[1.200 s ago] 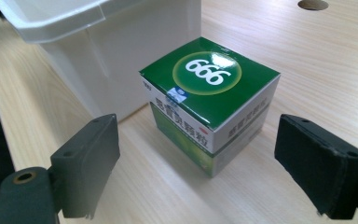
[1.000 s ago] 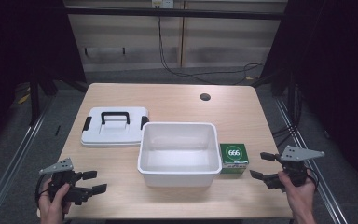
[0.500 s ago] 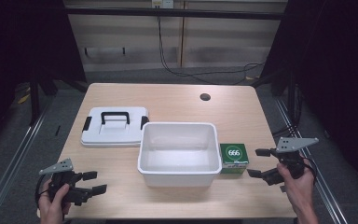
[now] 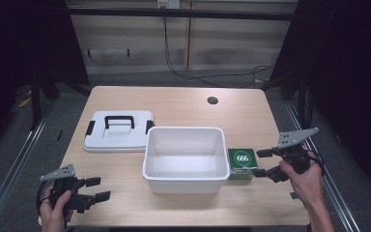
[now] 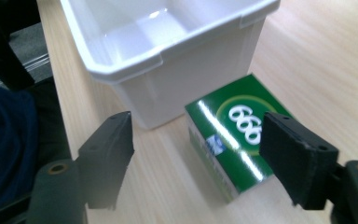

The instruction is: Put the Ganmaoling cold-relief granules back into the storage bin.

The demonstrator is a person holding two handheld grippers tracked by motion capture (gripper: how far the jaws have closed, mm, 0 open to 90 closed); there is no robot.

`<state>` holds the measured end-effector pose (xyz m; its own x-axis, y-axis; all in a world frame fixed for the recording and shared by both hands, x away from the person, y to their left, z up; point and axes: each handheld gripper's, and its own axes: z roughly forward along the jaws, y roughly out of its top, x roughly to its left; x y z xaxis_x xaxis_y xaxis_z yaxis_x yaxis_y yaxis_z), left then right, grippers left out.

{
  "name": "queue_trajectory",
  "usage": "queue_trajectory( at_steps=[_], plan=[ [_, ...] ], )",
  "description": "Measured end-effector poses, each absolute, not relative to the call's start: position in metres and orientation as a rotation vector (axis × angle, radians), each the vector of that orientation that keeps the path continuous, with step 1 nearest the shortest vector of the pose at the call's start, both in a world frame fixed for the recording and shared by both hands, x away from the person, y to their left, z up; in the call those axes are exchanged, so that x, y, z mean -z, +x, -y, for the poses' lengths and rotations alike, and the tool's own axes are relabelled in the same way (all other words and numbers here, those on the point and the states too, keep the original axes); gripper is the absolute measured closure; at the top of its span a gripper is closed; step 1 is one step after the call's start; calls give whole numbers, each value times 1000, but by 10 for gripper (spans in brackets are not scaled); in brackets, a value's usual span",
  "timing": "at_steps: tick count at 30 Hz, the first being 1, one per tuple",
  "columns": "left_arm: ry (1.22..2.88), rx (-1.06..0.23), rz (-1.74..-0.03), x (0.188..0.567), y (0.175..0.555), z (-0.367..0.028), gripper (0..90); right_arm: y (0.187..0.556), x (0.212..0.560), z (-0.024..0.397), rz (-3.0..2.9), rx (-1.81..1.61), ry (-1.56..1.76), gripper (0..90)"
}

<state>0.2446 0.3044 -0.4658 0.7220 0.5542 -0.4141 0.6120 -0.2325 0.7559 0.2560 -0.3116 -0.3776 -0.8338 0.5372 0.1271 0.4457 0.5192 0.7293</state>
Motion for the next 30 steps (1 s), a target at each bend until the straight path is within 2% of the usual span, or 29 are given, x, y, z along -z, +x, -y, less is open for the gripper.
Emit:
queue_trajectory(
  at_steps=[6,21,23,30],
  plan=[
    [1901,72,-899,466,244,-304,160,264,370,304,-2600,-1143,835,141],
    [1907,72,-899,466,245,-304,160,280,364,288,-2688,-968,691,124],
    [1900,71,-904,466,244,-304,160,284,364,286,-2679,-922,692,89],
    [1903,71,-900,466,245,-304,160,298,363,278,-2781,-825,609,83]
  ],
)
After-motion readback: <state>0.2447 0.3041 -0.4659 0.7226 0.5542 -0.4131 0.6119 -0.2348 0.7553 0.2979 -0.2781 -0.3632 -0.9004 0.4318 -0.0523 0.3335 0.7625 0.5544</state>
